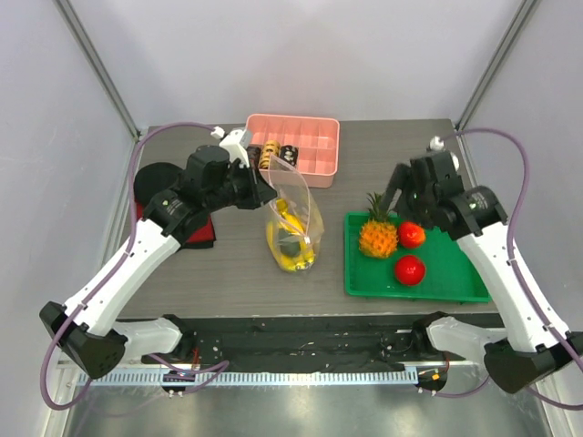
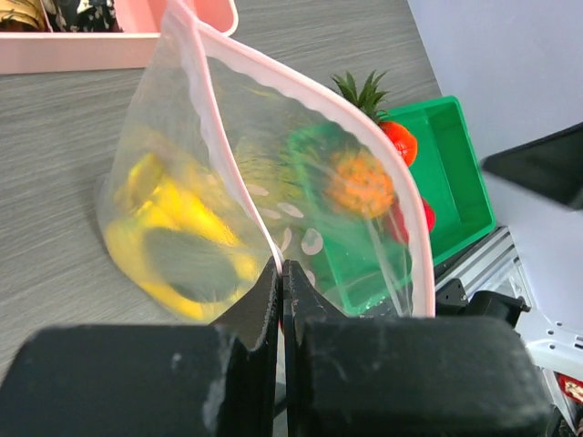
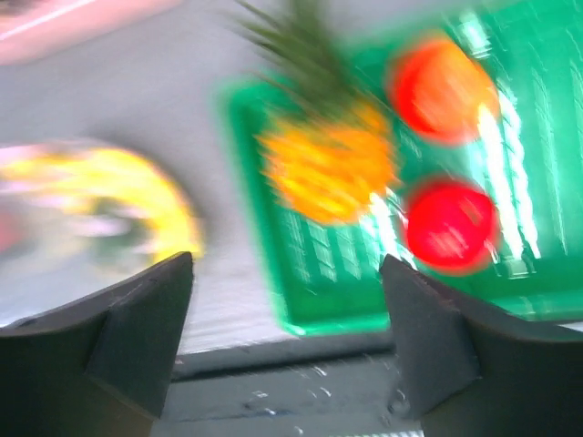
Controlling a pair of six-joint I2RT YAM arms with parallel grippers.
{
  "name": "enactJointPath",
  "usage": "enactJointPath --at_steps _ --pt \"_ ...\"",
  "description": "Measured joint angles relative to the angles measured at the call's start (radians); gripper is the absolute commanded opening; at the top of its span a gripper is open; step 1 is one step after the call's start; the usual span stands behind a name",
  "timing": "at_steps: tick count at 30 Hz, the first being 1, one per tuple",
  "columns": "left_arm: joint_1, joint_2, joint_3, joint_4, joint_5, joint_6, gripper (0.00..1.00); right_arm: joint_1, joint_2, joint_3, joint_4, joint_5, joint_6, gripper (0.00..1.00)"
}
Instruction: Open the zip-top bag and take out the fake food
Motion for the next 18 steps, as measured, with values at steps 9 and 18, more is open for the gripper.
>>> enactJointPath --at_steps 9,18 --pt "0.000 0.024 0.000 0.043 0.022 -0.031 0.00 0.267 0.315 0.570 0.087 -0.077 -0.074 0.25" --pt "0.000 0.080 0.027 0.076 0.043 -0.047 0.00 0.402 0.509 0.696 0.089 -0.135 -0.050 0.02"
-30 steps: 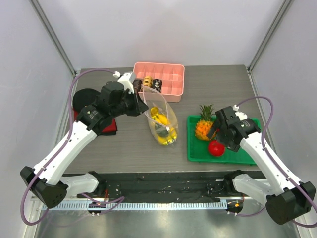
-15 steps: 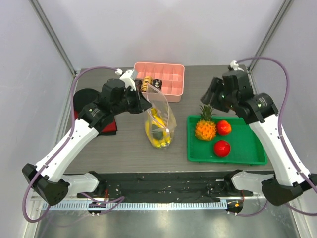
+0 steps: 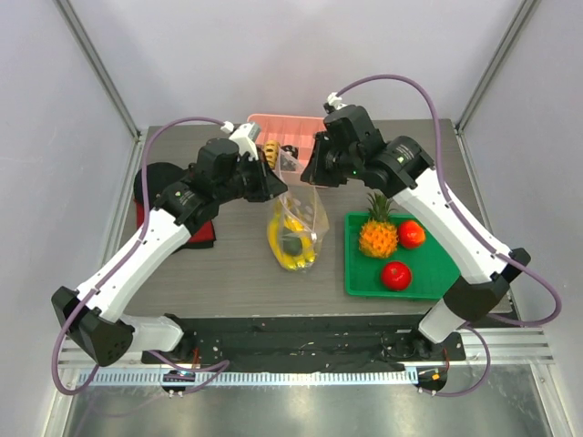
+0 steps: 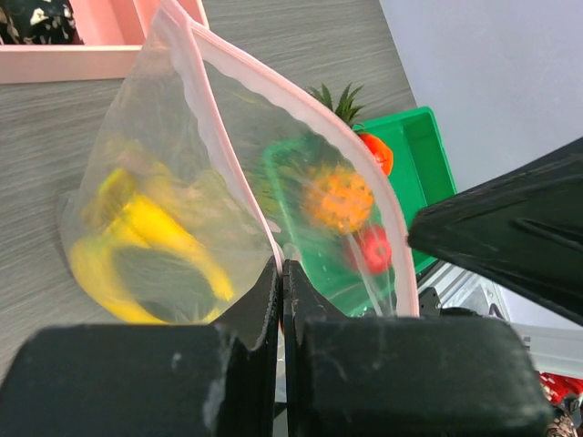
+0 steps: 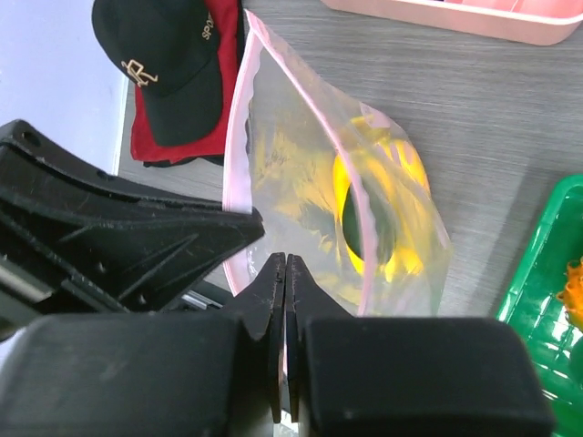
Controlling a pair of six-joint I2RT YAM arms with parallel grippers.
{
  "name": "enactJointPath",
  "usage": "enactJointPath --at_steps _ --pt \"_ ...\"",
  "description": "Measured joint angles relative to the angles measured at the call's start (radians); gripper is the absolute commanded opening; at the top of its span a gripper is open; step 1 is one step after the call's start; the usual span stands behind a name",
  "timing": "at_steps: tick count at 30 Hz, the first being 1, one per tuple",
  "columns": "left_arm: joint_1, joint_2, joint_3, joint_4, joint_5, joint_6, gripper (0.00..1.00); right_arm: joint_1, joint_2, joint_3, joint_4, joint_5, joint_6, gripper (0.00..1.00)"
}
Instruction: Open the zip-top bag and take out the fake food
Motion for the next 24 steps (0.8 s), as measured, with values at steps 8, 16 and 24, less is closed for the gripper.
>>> enactJointPath --at_steps 8,16,24 --pt "0.000 0.010 0.001 0.018 0.009 -0.010 0.00 0.007 0.081 0.006 -0.003 -0.005 0.030 0.02" --pt "-0.002 0.010 0.000 0.020 0.007 -0.010 0.00 0.041 0.140 0.015 -0.072 0.063 0.042 0.01" --pt "-0.003 -0.023 0.001 -0.001 -0.012 0.002 0.00 -0.026 0.135 -0.080 -0.123 0.085 0.060 0.02"
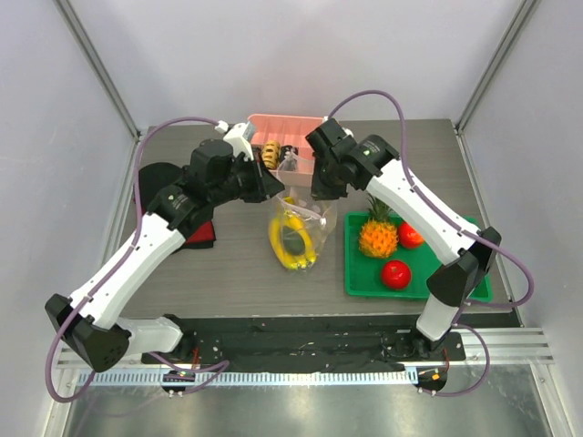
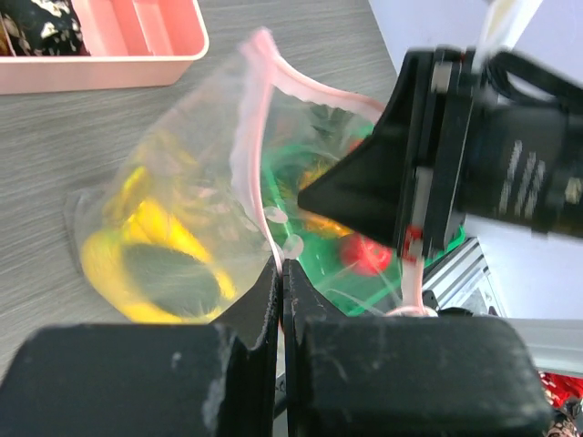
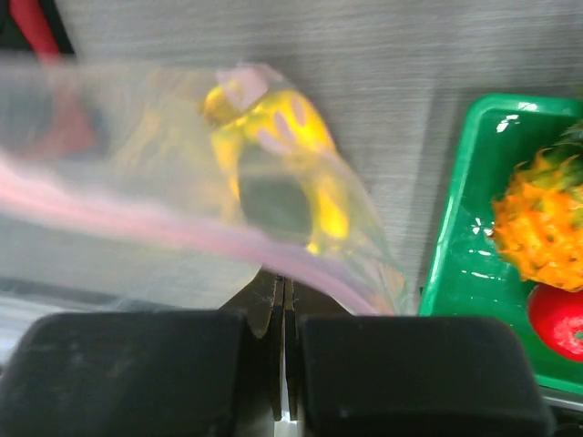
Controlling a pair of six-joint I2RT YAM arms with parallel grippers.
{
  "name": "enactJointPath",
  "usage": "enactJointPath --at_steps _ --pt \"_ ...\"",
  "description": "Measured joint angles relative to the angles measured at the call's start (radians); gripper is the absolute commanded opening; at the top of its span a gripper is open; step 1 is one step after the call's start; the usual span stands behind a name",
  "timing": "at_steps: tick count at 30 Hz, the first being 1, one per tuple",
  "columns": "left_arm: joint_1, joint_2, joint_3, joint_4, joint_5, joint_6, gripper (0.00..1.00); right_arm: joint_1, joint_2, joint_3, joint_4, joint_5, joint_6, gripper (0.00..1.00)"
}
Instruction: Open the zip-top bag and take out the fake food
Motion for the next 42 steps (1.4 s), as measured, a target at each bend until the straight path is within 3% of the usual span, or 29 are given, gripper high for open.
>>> enactJointPath --at_steps 4,10,17,22,29,42 --pt "0.000 -0.025 0.000 -0.009 -0.004 0.001 0.00 -0.023 0.014 0.051 -0.027 -0.002 -0.001 0.02" --pt "-0.006 -0.019 0.000 -0.009 -0.003 0.000 0.00 0.043 0.148 0.280 -0.039 -0.059 0.001 0.04" --pt "-0.013 0.010 0.008 -0.003 -0.012 0.003 0.00 0.070 0.196 0.299 -0.039 -0.085 0.046 0.04" --pt "-0.021 0.011 0.007 -0.005 -0.024 0.010 0.00 0.059 0.164 0.161 0.039 -0.078 0.081 0.04" --pt "-0.028 -0.011 -0.003 -0.006 -0.034 0.020 0.00 0.043 0.045 -0.154 0.196 -0.064 0.078 0.04" --pt "-0.028 -0.016 -0.024 -0.008 -0.038 0.026 0.00 0.054 0.021 -0.391 0.436 -0.101 -0.011 0.21"
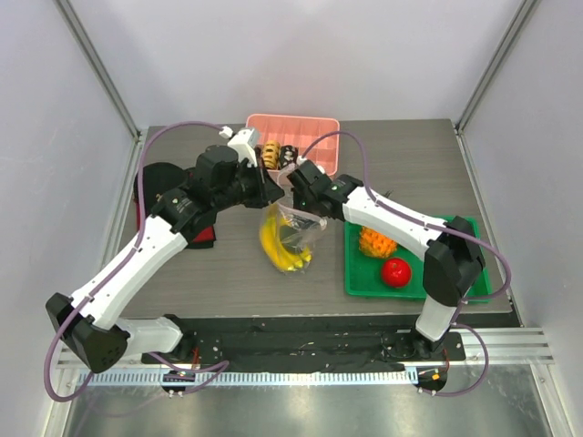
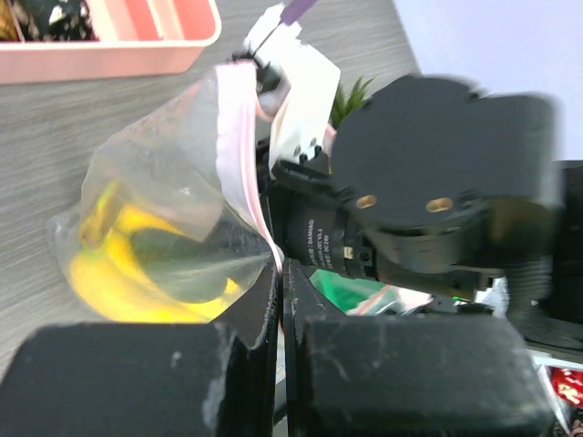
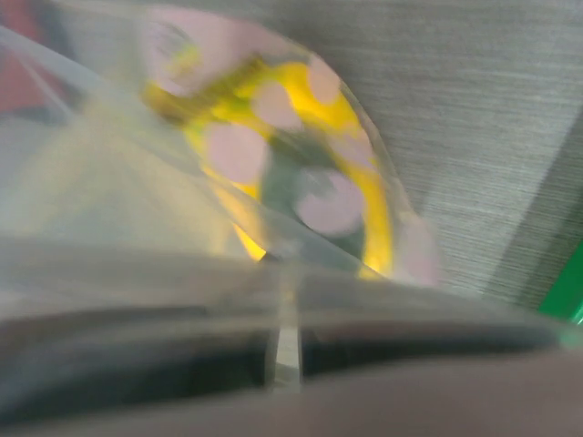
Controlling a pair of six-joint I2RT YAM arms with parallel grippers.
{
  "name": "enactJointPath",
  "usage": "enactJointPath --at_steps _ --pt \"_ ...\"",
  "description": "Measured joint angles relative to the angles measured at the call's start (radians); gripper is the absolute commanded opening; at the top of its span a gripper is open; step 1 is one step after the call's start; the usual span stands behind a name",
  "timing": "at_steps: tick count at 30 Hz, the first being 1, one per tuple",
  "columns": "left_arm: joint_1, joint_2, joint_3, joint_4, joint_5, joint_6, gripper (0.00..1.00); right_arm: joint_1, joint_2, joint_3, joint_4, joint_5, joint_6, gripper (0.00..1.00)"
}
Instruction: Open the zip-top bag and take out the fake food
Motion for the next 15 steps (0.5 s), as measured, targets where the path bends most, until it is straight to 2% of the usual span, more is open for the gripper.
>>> enactJointPath --at_steps 4,5,8,13,15 --pt "0.000 -0.006 -0.035 -0.005 -0.014 0.008 0.00 0.007 0.000 -0.089 0.042 -0.011 -0.031 0.35" --pt "-0.001 -0.009 -0.041 -0.008 -0.015 0.009 0.00 0.010 0.000 -0.096 0.049 -0.013 -0.037 0.41" --pt "-0.004 -0.021 -0.063 -0.013 -0.024 0.018 0.00 0.021 0.000 -0.101 0.072 -0.019 -0.061 0.47" --pt "-0.004 -0.045 -0.079 -0.026 -0.040 0.024 0.00 0.039 0.000 -0.101 0.109 -0.027 -0.093 0.46" --pt "-0.004 -0.050 -0.079 -0.027 -0.044 0.024 0.00 0.044 0.000 -0.101 0.116 -0.032 -0.106 0.42"
